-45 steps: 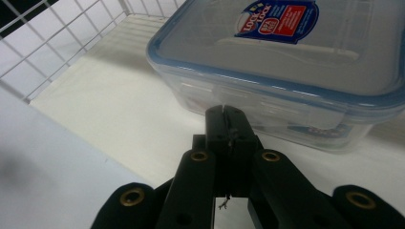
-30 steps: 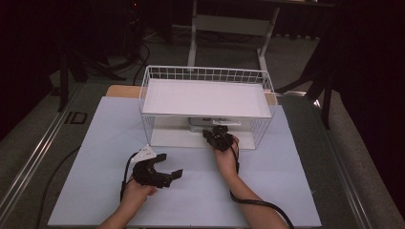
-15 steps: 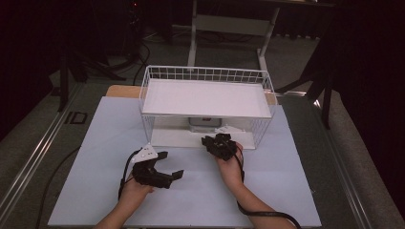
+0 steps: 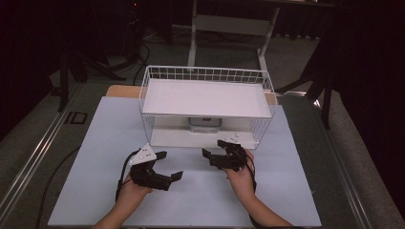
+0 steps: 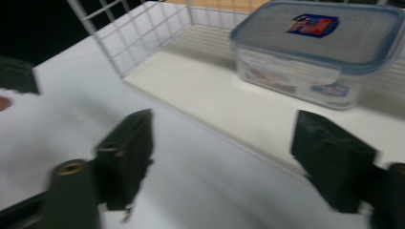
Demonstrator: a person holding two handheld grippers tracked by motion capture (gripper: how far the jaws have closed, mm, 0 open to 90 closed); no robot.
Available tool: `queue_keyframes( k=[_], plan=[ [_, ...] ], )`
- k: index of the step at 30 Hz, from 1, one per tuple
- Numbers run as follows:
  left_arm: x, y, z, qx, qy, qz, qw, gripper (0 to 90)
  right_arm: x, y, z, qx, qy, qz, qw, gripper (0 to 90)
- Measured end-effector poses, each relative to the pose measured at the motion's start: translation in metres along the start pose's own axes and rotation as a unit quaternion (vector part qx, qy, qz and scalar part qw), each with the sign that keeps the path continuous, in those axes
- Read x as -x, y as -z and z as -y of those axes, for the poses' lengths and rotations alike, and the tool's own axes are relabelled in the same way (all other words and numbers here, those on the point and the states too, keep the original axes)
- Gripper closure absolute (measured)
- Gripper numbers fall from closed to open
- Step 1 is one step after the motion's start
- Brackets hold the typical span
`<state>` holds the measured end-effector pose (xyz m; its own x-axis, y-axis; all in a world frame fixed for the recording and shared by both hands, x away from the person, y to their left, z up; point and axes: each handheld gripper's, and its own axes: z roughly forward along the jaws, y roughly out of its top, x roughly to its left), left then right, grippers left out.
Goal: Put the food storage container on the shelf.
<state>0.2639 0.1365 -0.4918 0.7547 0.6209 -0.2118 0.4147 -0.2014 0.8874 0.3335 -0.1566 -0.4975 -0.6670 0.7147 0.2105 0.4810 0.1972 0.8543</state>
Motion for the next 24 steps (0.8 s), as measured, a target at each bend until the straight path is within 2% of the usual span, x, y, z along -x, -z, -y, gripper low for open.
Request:
queue_keyframes(
  k=[1,3,4,9,13,16,20,24],
  plan=[
    [0.001,0.0,0.0,0.001,0.001,0.001,1.0,3.0,-0.001,0.003,0.001,0.0,0.002,-0.007,1.0,19.2],
    [0.003,0.002,0.001,-0.002,-0.002,0.002,1.0,3.0,-0.003,0.004,0.002,0.001,0.009,-0.003,1.0,18.8],
    [0.003,0.002,0.001,-0.002,-0.004,0.003,1.0,3.1,-0.006,0.008,0.003,-0.002,0.023,-0.013,0.9997,16.5],
    [0.004,0.007,0.003,0.0,0.0,0.011,0.9999,3.1,-0.01,0.018,0.007,-0.002,0.038,-0.03,0.9988,16.6],
    [0.006,0.009,0.006,-0.003,-0.008,0.011,0.9999,3.1,-0.011,0.026,0.01,-0.003,0.048,-0.028,0.9985,16.6],
    [0.007,0.011,0.008,-0.004,-0.006,0.019,0.9998,3.1,-0.01,0.034,0.014,-0.004,0.04,-0.034,0.9986,16.6],
    [0.008,0.014,0.012,-0.005,-0.006,0.019,0.9998,3.1,-0.009,0.046,0.022,-0.002,0.046,-0.032,0.9984,16.6],
    [0.005,0.019,0.016,-0.006,-0.002,0.022,0.9997,3.1,-0.005,0.058,0.024,0.002,0.04,-0.035,0.9986,16.6]
  ],
)
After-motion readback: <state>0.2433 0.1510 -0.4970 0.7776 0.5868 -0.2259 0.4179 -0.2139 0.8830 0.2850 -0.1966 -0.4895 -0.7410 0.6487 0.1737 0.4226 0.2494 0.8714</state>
